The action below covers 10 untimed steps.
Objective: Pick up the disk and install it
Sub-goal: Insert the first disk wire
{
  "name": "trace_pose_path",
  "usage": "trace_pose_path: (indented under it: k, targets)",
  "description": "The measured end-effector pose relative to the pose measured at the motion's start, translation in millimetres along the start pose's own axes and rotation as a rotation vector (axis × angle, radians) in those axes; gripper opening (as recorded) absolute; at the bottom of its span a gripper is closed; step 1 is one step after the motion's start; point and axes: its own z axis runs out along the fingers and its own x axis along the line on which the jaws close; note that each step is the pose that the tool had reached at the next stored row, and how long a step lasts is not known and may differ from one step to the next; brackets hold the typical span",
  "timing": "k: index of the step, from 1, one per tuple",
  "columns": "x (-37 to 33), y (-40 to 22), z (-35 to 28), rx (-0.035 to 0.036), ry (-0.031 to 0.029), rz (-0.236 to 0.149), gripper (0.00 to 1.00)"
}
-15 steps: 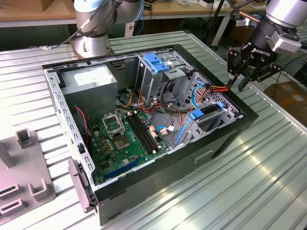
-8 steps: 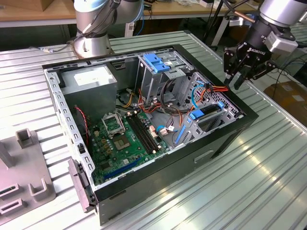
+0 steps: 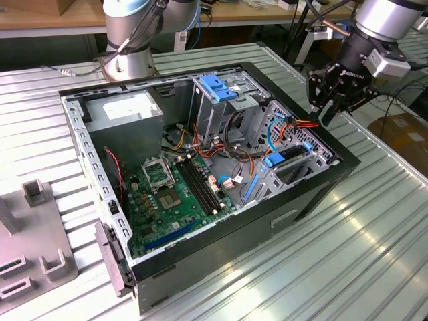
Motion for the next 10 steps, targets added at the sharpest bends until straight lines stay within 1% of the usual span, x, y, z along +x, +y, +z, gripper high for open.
trace_pose_path:
  k: [2,5,10]
  targets:
    - [0.0,0.0,-1.0,-0.0019,0.0013,0.000,0.17]
    - [-0.2,0.2,-6.9,-0.0054,0.0038,0.000,0.16]
    - [-1.1,0.8,-7.0,-0.0076,0.0052,0.002,0.16]
